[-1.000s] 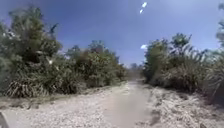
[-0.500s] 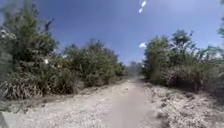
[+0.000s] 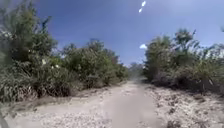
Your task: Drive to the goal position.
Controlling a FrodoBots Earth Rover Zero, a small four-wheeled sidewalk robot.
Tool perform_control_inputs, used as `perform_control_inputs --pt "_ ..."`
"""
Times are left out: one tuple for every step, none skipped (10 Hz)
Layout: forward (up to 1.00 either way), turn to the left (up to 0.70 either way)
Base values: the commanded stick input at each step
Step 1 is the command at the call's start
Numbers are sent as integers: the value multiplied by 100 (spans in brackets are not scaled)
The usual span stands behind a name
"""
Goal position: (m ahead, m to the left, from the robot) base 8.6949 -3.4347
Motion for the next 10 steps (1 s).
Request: perform_control_inputs --pt "44 2" --pt "44 2" --pt "44 2" --pt "44 2" --pt "44 2" --pt "44 2" --pt "44 2" --pt "44 2" --pt "44 2" --pt "44 2"
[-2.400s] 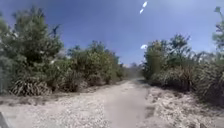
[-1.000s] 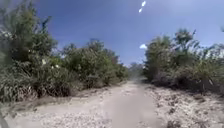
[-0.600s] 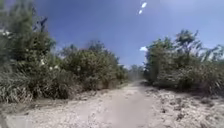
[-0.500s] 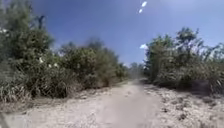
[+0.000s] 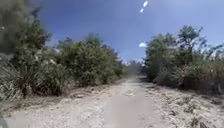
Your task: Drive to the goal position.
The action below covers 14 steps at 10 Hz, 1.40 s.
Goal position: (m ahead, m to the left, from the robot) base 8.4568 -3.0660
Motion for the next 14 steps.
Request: perform_control_inputs --pt "44 2" --pt "44 2" --pt "44 2" --pt "44 2" --pt "44 2" --pt "44 2" --pt "44 2" --pt "44 2" --pt "44 2" --pt "44 2" --pt "44 2" --pt "44 2" --pt "44 2" --pt "44 2"
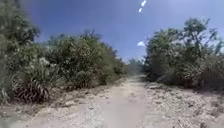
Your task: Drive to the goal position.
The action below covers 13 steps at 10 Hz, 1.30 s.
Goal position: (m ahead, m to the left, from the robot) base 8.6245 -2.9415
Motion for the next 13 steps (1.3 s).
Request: perform_control_inputs --pt "44 2" --pt "44 2" --pt "44 2" --pt "44 2" --pt "44 2" --pt "44 2" --pt "44 2" --pt "44 2" --pt "44 2" --pt "44 2" --pt "44 2" --pt "44 2" --pt "44 -16"
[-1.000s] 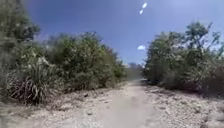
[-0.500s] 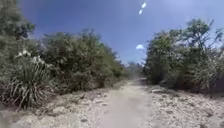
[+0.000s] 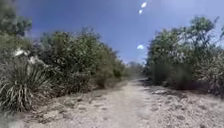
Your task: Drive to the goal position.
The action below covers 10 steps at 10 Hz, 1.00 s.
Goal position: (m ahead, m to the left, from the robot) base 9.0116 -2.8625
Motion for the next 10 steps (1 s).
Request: perform_control_inputs --pt "44 -27" --pt "44 -27" --pt "44 -27" --pt "44 -16" --pt "44 2" --pt "44 2" --pt "44 2" --pt "44 1" --pt "44 -17" --pt "44 -27"
